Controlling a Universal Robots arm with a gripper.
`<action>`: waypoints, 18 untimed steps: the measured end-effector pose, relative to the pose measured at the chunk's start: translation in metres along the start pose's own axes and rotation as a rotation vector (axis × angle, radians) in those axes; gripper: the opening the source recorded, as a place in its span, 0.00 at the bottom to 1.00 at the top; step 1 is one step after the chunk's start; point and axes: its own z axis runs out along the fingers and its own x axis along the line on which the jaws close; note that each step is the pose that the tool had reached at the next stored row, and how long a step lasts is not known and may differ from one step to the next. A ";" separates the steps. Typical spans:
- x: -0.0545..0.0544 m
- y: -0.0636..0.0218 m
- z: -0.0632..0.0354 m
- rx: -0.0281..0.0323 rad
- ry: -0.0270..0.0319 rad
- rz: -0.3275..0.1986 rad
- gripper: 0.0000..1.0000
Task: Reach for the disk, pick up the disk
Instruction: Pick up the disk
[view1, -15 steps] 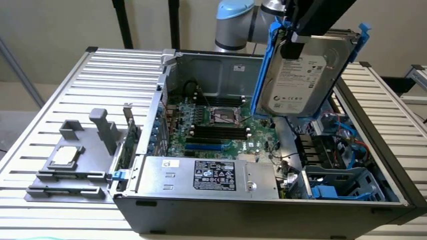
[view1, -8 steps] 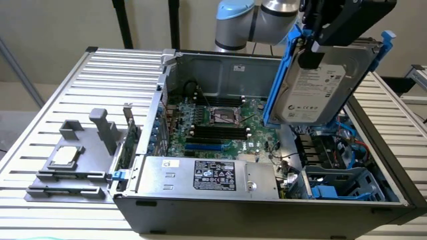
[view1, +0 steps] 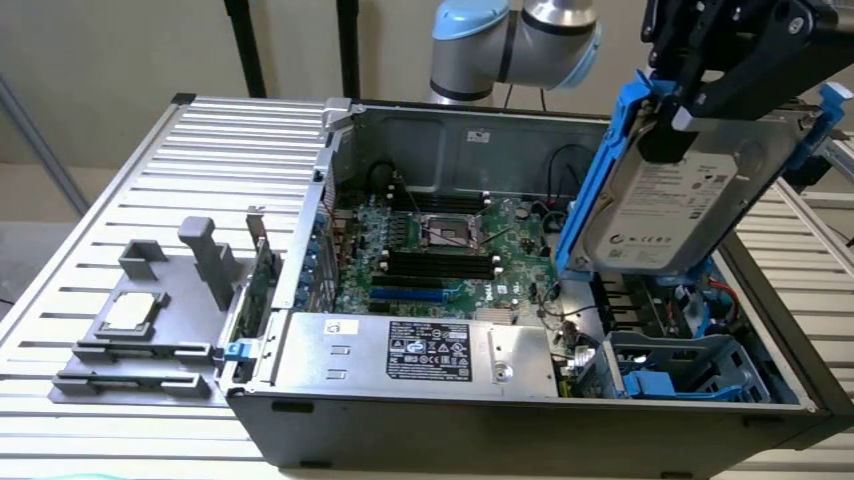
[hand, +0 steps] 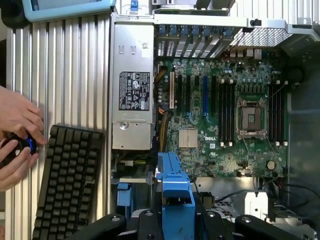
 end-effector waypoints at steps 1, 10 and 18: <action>0.003 -0.0023 -0.0001 0.0000 0.0000 0.000 0.33; 0.027 -0.0261 -0.0013 0.0000 0.0001 0.000 0.33; 0.038 -0.0580 -0.0020 0.0000 0.0001 0.000 0.33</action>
